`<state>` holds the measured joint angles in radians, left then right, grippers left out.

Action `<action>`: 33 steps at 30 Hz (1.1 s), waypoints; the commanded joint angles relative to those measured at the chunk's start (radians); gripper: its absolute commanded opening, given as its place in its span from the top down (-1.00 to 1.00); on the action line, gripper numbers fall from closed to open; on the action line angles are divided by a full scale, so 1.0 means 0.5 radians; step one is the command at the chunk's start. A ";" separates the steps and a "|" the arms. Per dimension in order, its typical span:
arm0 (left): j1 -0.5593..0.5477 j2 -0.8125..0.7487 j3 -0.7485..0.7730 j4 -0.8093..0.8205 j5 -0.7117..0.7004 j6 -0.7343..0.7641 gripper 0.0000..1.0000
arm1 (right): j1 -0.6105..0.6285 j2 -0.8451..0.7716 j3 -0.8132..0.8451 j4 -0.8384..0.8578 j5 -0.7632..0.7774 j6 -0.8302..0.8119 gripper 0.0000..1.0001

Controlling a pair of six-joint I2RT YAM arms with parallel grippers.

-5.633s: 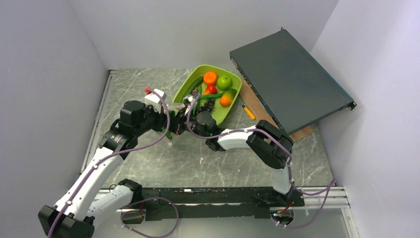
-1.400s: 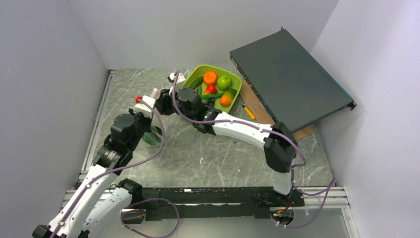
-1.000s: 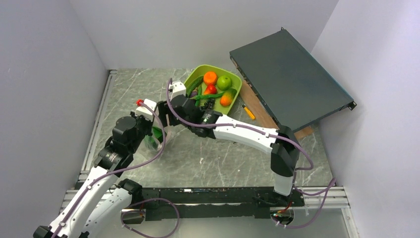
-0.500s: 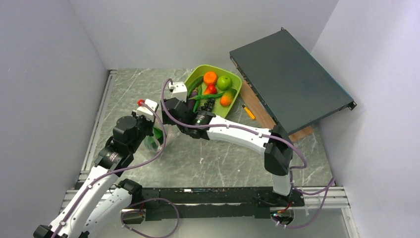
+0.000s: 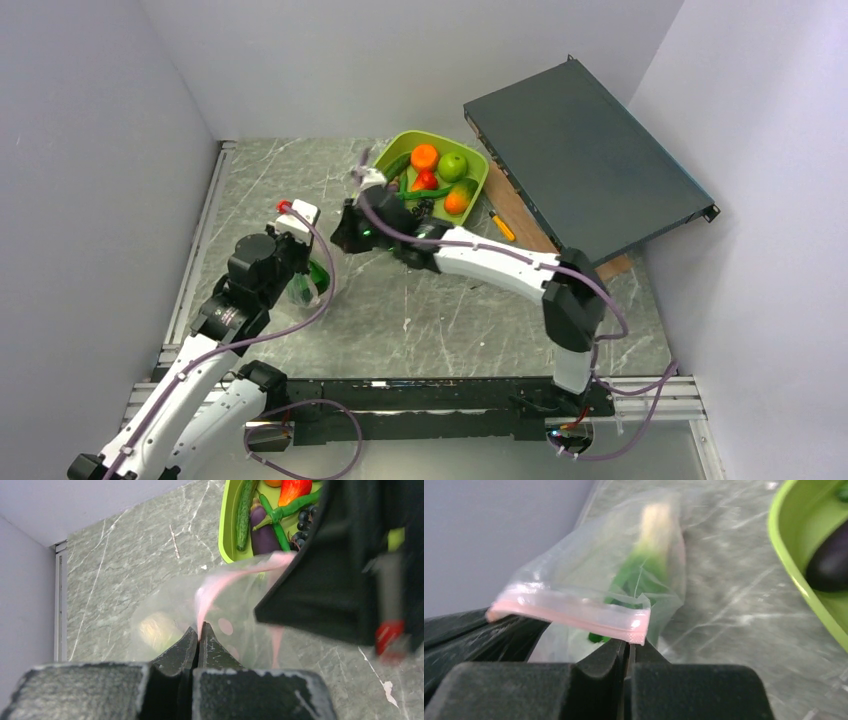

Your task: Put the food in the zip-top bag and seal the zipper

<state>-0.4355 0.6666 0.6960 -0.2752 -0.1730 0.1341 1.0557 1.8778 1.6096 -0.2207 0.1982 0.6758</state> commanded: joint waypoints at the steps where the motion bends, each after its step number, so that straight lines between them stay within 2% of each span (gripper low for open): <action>1: -0.006 -0.068 0.044 0.117 0.022 -0.020 1.00 | -0.339 -0.331 -0.382 1.045 -1.379 0.325 1.00; 4: -0.006 -0.102 0.028 0.137 0.020 -0.018 1.00 | -0.342 -0.365 -0.535 1.394 -1.489 0.476 1.00; 7: -0.006 -0.107 0.032 0.126 0.012 -0.020 1.00 | -0.380 -0.270 -0.549 1.327 -1.472 0.566 0.96; 10: -0.007 -0.127 0.026 0.123 -0.029 -0.018 1.00 | -0.483 -0.184 -0.744 1.784 -1.623 0.890 0.91; 12: -0.006 -0.160 0.013 0.136 -0.086 -0.016 1.00 | -0.570 -0.152 -0.789 1.981 -1.788 0.988 0.90; 15: -0.007 -0.203 -0.010 0.160 -0.188 -0.005 1.00 | -0.697 -0.102 -0.746 2.264 -2.082 1.222 1.00; 17: -0.005 -0.209 -0.012 0.159 -0.275 0.002 1.00 | -0.710 -0.166 -0.690 2.090 -2.164 1.129 1.00; 18: -0.006 -0.208 -0.006 0.153 -0.306 0.003 1.00 | -0.715 -0.227 -0.664 1.882 -2.141 1.005 0.99; 19: -0.004 -0.207 -0.001 0.151 -0.325 0.002 1.00 | -0.722 -0.286 -0.626 1.595 -2.071 0.812 0.91; 20: -0.006 -0.211 -0.004 0.151 -0.324 0.005 1.00 | -0.735 -0.334 -0.572 1.269 -1.951 0.591 0.74; 21: -0.005 -0.222 -0.013 0.158 -0.312 0.008 1.00 | -0.747 -0.368 -0.517 0.853 -1.703 0.327 0.63; 22: -0.005 -0.229 -0.014 0.157 -0.287 0.014 1.00 | -0.747 -0.383 -0.431 0.657 -1.432 0.130 0.61; 23: -0.004 -0.235 -0.014 0.156 -0.261 0.014 1.00 | -0.724 -0.383 -0.335 0.269 -1.187 -0.024 0.56; 24: -0.006 -0.235 -0.016 0.159 -0.240 0.013 1.00 | -0.692 -0.372 -0.265 0.118 -0.985 -0.146 0.52; 29: -0.006 -0.188 -0.001 0.146 -0.138 0.004 1.00 | -0.573 -0.317 -0.112 -0.169 -0.457 -0.400 0.42; 33: -0.005 -0.154 0.007 0.138 -0.137 -0.001 1.00 | -0.462 -0.440 -0.168 -0.145 -0.450 -0.397 0.28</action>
<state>-0.4412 0.5800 0.6846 -0.2512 -0.2554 0.1371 0.7681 1.7321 1.5269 -0.1829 -0.1543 0.5663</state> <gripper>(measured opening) 0.013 0.336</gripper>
